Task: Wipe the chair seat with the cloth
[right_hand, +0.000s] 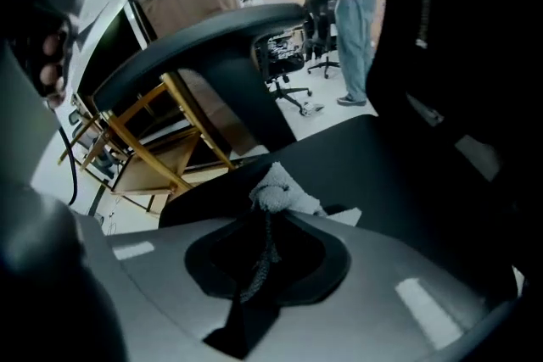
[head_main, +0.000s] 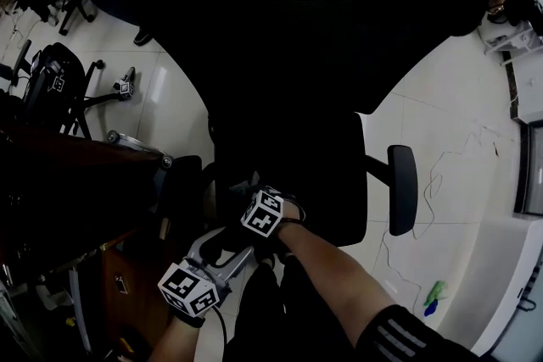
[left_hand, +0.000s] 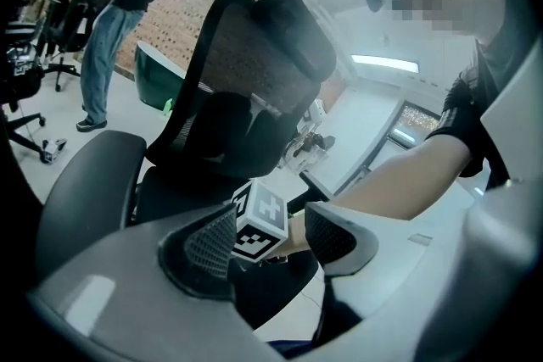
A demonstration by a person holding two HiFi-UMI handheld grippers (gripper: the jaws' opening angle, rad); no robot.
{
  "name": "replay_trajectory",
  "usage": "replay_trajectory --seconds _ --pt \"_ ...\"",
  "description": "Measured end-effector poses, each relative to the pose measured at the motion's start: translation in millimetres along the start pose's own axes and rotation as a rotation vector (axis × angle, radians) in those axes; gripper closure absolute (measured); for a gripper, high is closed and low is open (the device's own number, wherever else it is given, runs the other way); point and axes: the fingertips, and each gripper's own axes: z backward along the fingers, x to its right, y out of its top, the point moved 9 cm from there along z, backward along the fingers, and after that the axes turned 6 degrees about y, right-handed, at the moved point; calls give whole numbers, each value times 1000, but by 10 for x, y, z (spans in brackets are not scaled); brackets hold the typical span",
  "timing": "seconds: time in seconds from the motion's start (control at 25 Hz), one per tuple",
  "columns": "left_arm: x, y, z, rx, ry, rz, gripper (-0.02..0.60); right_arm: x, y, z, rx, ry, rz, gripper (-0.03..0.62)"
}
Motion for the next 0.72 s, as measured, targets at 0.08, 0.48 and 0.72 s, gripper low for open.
replay_trajectory --seconds 0.08,0.48,0.72 --pt "-25 -32 29 -10 10 3 305 -29 -119 -119 -37 7 7 552" --pt "86 -196 -84 -13 -38 17 305 498 -1442 588 -138 -150 -180 553" --pt "194 -179 -117 -17 -75 -3 305 712 -1953 1084 -200 -253 -278 553"
